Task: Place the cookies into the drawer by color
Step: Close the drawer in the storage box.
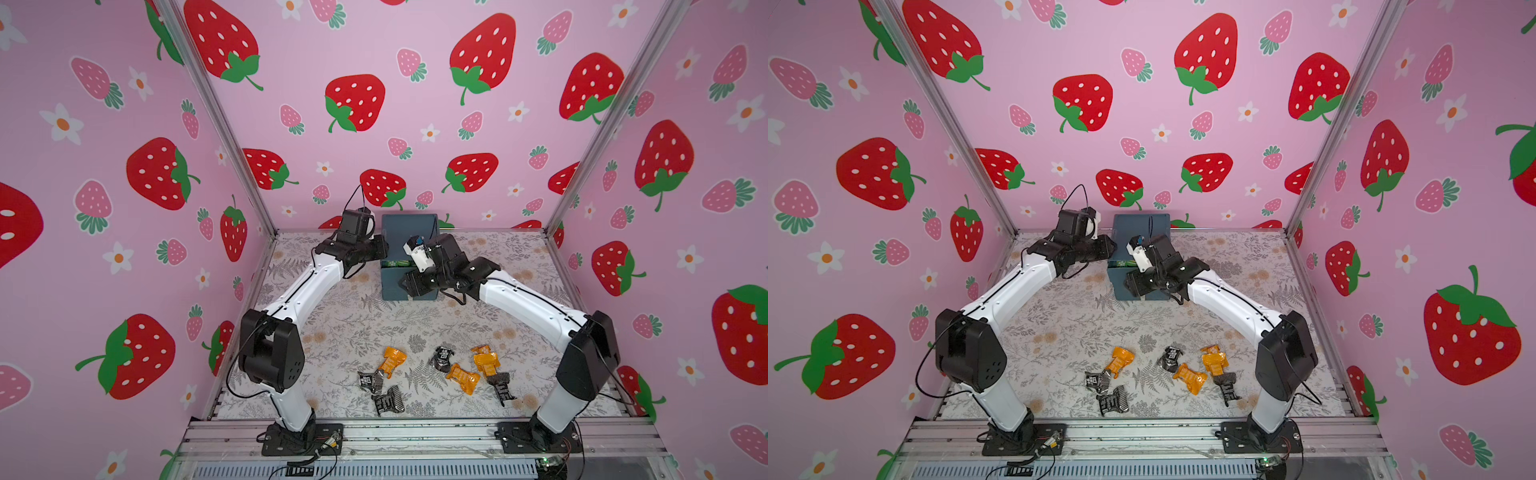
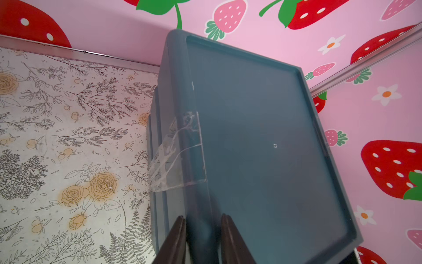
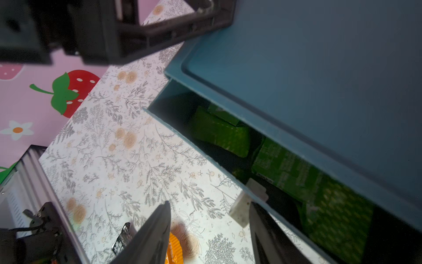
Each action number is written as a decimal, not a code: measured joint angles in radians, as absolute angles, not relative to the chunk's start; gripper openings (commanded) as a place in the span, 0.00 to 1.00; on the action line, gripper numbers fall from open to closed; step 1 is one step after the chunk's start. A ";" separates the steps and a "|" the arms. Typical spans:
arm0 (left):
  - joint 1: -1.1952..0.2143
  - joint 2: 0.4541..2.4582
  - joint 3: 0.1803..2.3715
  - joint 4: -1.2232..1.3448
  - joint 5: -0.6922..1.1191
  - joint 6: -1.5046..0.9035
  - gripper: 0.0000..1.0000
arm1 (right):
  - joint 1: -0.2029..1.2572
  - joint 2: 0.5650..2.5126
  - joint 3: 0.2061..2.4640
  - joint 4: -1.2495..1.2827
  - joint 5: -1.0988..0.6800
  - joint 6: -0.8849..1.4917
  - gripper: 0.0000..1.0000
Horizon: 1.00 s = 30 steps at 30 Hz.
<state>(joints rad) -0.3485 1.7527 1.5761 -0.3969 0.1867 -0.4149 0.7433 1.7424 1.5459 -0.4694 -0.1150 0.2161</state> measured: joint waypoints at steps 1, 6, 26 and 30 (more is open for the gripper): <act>-0.348 1.753 1.576 -0.397 0.187 -0.415 0.30 | 0.742 1.759 1.565 -0.474 -0.102 0.211 0.60; -0.346 1.753 1.576 -0.396 0.192 -0.415 0.30 | 0.739 1.828 1.645 -0.490 -0.046 0.182 0.61; -0.353 1.407 1.219 -0.234 0.230 -0.549 1.00 | 0.722 1.482 1.330 -0.306 -0.093 0.211 0.98; -0.351 1.298 1.052 -0.082 0.258 -0.653 0.99 | 0.660 1.380 1.281 -0.248 -0.103 0.231 0.99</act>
